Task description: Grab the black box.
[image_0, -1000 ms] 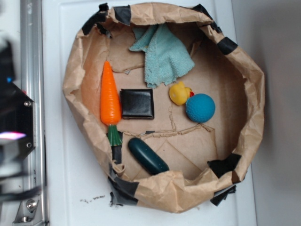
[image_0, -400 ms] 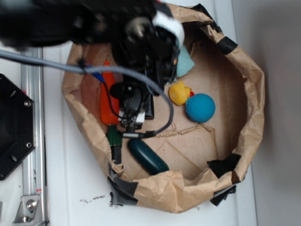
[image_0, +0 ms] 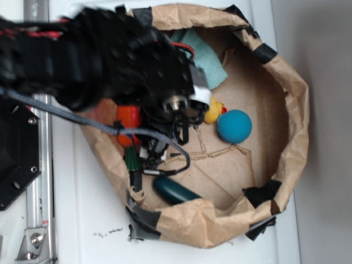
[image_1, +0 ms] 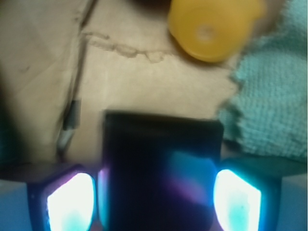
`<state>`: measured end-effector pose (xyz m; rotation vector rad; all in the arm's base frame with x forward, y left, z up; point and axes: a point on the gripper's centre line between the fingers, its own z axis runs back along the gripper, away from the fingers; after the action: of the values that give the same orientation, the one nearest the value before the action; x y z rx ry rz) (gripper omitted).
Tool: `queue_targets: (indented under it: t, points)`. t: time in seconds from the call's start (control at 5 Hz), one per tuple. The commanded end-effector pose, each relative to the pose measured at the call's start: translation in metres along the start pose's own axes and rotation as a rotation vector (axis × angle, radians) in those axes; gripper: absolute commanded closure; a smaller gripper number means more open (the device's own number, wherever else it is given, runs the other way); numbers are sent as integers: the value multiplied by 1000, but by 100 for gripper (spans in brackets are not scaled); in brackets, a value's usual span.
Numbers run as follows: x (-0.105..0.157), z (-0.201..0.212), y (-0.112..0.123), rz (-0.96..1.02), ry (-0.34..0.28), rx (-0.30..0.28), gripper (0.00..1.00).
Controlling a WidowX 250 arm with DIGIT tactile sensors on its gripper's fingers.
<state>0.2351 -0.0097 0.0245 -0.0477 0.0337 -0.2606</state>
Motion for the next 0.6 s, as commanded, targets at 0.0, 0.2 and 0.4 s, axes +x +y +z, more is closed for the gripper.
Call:
queue_targets:
  t: [0.0,0.2,0.4]
  points:
    - [25,21,12,22,-57,98,0]
    - [25,34,17,46,-76,130,100]
    - [23,57,18,20,-96,135,100]
